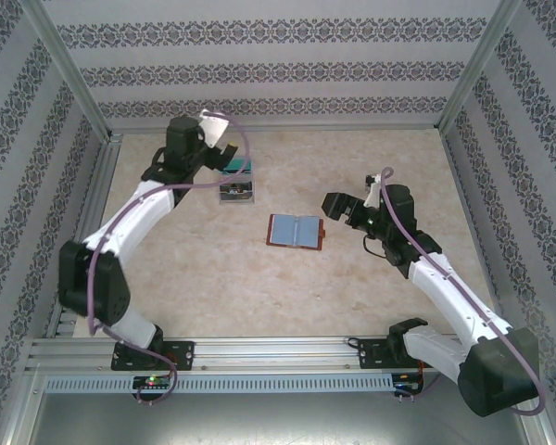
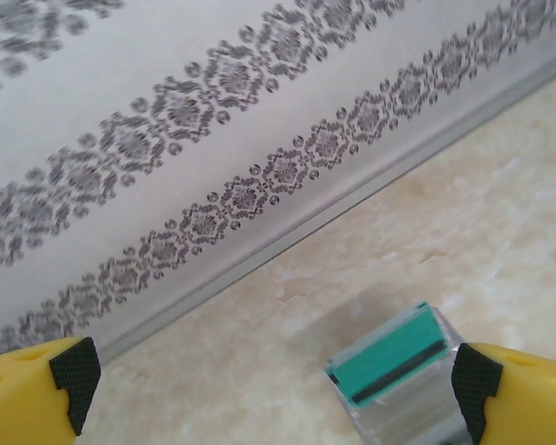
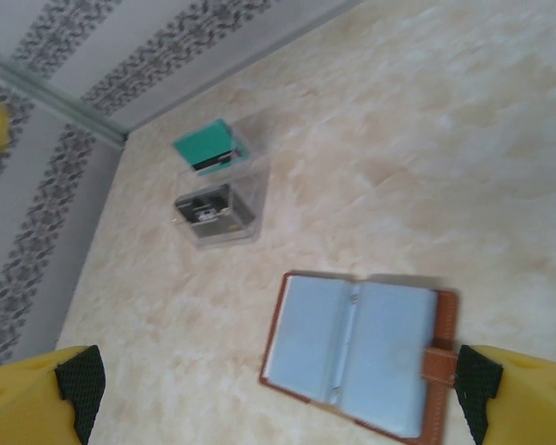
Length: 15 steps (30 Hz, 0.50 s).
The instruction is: Take the credit cards out of the card holder
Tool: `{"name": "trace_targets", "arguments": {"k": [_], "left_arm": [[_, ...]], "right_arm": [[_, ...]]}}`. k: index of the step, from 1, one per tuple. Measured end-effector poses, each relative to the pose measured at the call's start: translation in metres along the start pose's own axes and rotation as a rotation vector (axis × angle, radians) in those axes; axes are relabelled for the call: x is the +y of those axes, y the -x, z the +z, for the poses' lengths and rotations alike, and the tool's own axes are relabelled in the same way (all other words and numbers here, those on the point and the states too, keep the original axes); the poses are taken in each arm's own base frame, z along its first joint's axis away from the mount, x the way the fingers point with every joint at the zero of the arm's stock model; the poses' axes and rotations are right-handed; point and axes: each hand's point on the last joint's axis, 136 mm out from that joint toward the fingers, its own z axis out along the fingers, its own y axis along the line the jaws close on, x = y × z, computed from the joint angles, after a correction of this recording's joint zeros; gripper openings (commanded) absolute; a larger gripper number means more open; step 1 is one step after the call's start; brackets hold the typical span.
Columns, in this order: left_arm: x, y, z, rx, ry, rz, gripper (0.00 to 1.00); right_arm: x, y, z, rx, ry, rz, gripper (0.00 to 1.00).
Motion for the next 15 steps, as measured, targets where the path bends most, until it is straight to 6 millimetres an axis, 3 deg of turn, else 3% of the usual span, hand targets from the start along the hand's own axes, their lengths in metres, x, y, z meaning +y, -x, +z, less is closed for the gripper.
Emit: {"name": "trace_targets", "arguments": {"k": [4,7,10,15], "left_arm": [[0.011,-0.017,-0.053,-0.020,0.072,-0.192,1.00],[0.017,-0.046,-0.087,-0.007,0.138,-0.311,0.99],[0.018,-0.089,-0.114,0.032,0.213,-0.400,0.99],[0.017,-0.185,-0.145,0.152,0.386,-0.518,0.99]], "right_arm": [[-0.022,0.014,-0.007,-0.076,-0.110,-0.023,0.98],[-0.044,0.020,-0.011,-0.136,-0.215,-0.061,0.98],[-0.075,0.019,-0.014,-0.172,-0.345,-0.104,0.98],[-0.121,0.016,-0.009,-0.159,-0.550,-0.236,0.98]]}}
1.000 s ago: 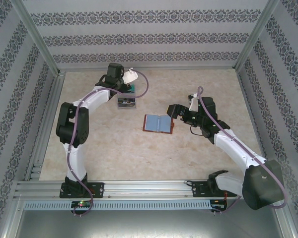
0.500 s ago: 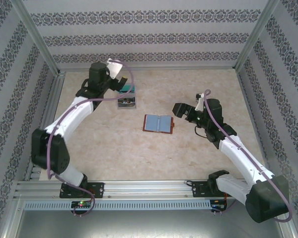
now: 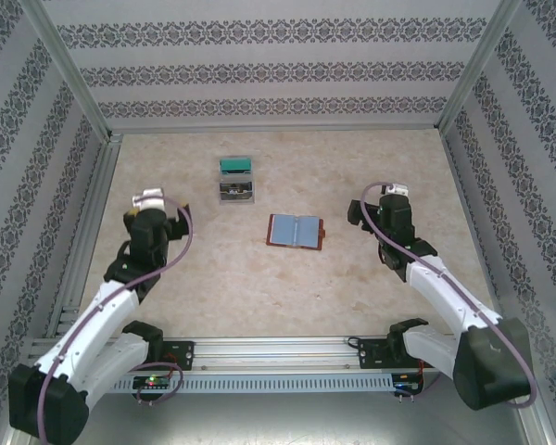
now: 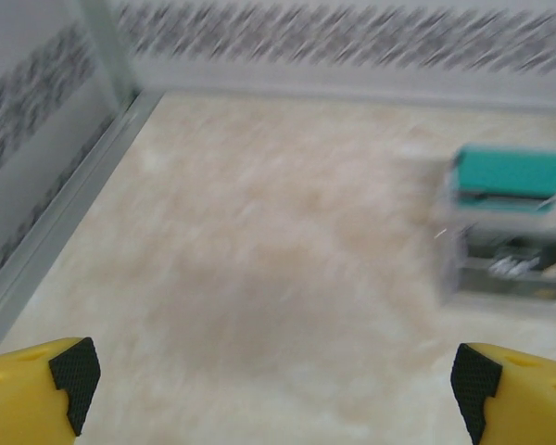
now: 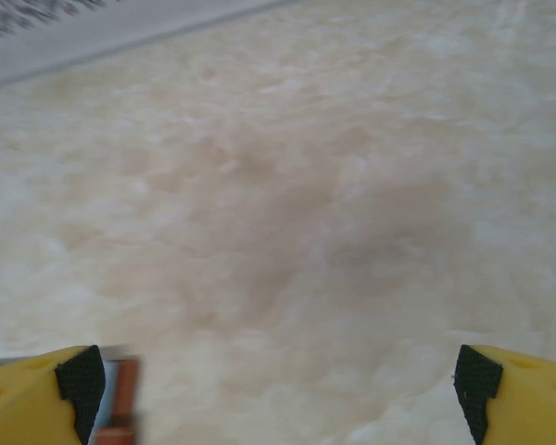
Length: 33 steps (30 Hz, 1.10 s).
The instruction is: Take the credit cards out of the card holder
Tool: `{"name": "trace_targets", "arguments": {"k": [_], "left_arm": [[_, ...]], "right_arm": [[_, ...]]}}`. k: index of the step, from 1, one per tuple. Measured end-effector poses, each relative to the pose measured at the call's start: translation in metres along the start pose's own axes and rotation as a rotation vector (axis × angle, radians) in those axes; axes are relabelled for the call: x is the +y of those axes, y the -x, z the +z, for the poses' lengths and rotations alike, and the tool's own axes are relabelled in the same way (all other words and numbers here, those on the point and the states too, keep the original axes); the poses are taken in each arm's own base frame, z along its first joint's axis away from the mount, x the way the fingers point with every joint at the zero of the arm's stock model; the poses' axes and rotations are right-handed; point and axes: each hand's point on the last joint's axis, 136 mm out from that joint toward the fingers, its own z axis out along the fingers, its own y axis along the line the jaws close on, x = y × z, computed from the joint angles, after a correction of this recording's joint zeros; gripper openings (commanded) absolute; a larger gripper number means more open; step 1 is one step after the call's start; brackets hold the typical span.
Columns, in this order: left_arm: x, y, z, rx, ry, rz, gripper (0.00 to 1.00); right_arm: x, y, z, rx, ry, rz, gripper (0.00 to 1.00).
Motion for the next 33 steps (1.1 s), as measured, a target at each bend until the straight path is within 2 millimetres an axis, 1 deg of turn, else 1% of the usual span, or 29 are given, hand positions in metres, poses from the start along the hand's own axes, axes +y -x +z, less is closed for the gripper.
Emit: {"name": "trace_targets", "arguments": {"k": [2,3,4,6,9,11,13,16,19,22,24,26,28,29,31,33], "left_arm": [[0.019,-0.031,0.004,0.045,0.078,-0.019,0.99],[0.028,-0.043,0.007,0.073,0.116,-0.022,0.99],[0.034,-0.049,0.010,0.089,0.143,-0.025,0.99],[0.041,-0.053,0.018,0.107,0.184,-0.032,0.99],[0.042,-0.055,0.036,0.151,0.210,-0.019,0.99],[0.041,-0.057,0.051,0.169,0.217,-0.003,0.99],[0.040,-0.063,0.066,0.188,0.211,0.001,0.99],[0.041,-0.074,0.086,0.202,0.188,0.000,0.99],[0.039,-0.081,0.100,0.208,0.153,0.002,0.99],[0.032,-0.072,0.111,0.162,0.099,-0.004,0.99],[0.029,-0.065,0.118,0.126,0.062,-0.023,0.99],[0.027,-0.063,0.123,0.108,0.030,-0.034,0.99],[0.019,-0.061,0.126,0.095,-0.022,-0.028,0.99],[0.013,-0.060,0.126,0.080,-0.054,-0.023,0.99],[0.003,-0.061,0.125,0.043,-0.116,-0.012,0.99],[-0.001,-0.073,0.127,0.052,-0.144,-0.001,0.99]], "right_arm": [[-0.012,-0.006,0.012,0.032,-0.057,-0.035,0.98],[-0.018,-0.007,0.019,0.048,-0.084,-0.047,0.98],[-0.022,-0.008,0.024,0.059,-0.102,-0.057,0.98],[-0.027,-0.004,0.035,0.068,-0.129,-0.082,0.98],[-0.023,0.006,0.047,0.053,-0.128,-0.122,0.98],[-0.020,0.012,0.055,0.039,-0.124,-0.148,0.98],[-0.019,0.013,0.063,0.032,-0.121,-0.165,0.98],[-0.022,0.006,0.074,0.030,-0.122,-0.188,0.98],[-0.024,-0.004,0.076,0.033,-0.111,-0.220,0.98],[-0.021,-0.007,0.076,0.022,-0.086,-0.263,0.98],[-0.019,-0.001,0.077,-0.009,-0.062,-0.280,0.98],[-0.019,0.006,0.078,-0.039,-0.041,-0.275,0.98],[-0.026,0.013,0.079,-0.079,-0.026,-0.247,0.98],[-0.031,0.013,0.079,-0.088,-0.020,-0.232,0.98],[-0.041,0.008,0.078,-0.096,-0.004,-0.205,0.98],[-0.049,0.000,0.077,-0.096,0.003,-0.191,0.98]]}}
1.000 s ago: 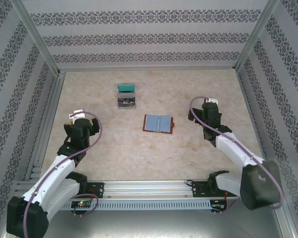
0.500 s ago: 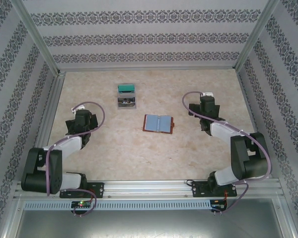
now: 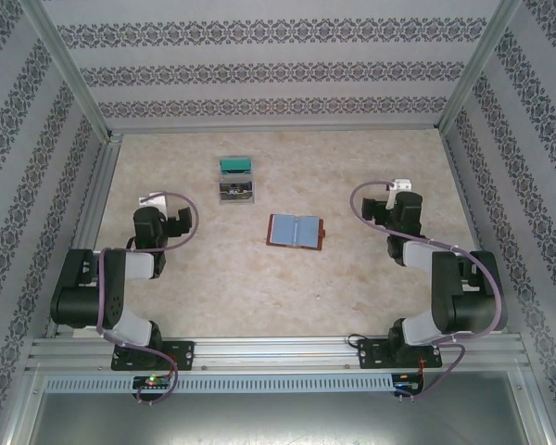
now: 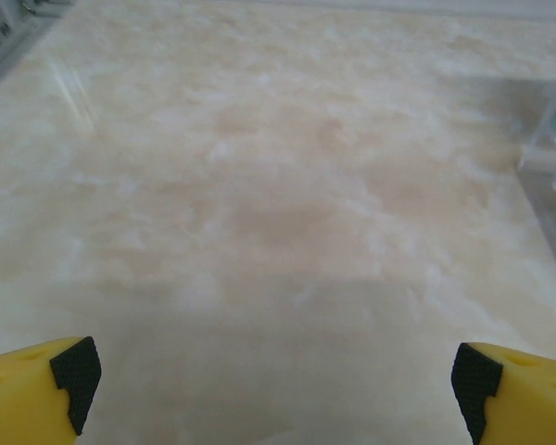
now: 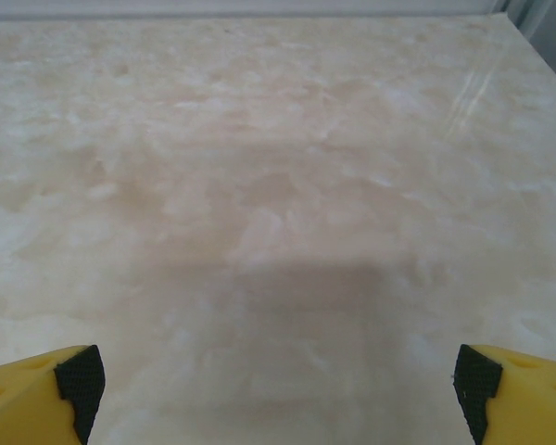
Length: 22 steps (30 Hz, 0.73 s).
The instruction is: Take the credit cards out of the card holder
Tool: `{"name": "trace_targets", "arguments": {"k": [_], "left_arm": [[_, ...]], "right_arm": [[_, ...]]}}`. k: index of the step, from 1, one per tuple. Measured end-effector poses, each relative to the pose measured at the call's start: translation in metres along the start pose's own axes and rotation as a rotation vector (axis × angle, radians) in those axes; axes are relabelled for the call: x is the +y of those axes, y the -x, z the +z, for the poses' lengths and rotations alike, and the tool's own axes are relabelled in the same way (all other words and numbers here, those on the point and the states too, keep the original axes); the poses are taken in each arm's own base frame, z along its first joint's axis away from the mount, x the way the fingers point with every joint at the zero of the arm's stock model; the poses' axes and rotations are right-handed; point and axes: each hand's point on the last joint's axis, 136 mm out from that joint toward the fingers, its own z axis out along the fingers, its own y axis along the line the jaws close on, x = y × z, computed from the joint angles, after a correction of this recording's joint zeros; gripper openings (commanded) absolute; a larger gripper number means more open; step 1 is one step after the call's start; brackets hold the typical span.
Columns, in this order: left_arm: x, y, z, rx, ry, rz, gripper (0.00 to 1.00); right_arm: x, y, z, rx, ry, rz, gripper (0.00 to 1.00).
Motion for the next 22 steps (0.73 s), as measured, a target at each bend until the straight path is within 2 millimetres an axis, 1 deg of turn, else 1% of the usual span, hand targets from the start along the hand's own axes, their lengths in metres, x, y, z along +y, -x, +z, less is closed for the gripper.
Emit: {"name": "trace_targets", "arguments": {"k": [2,5,7,8,11,13,22], "left_arm": [[-0.002,-0.009,0.002,0.022,-0.012,0.015,0.99],[-0.006,-0.006,0.002,0.010,-0.022,0.029,0.99],[-0.009,-0.004,0.002,0.002,-0.029,0.039,0.99],[-0.010,-0.003,0.002,0.000,-0.032,0.045,0.99],[-0.013,-0.002,0.003,-0.003,-0.042,0.057,0.99],[-0.013,0.000,0.003,-0.008,-0.045,0.060,0.99],[-0.013,0.000,0.003,-0.008,-0.045,0.064,0.99]], "right_arm": [[0.002,-0.005,-0.002,-0.008,0.017,0.002,0.98],[0.010,-0.007,-0.005,-0.076,0.046,-0.004,0.98],[0.014,-0.016,-0.006,-0.067,0.056,-0.011,0.98],[0.014,-0.016,-0.006,-0.066,0.057,-0.012,0.98],[0.014,-0.007,-0.007,-0.102,0.055,-0.011,0.98],[0.015,-0.005,-0.007,-0.111,0.053,-0.013,0.98],[0.017,-0.003,-0.007,-0.121,0.054,-0.014,0.98]]}}
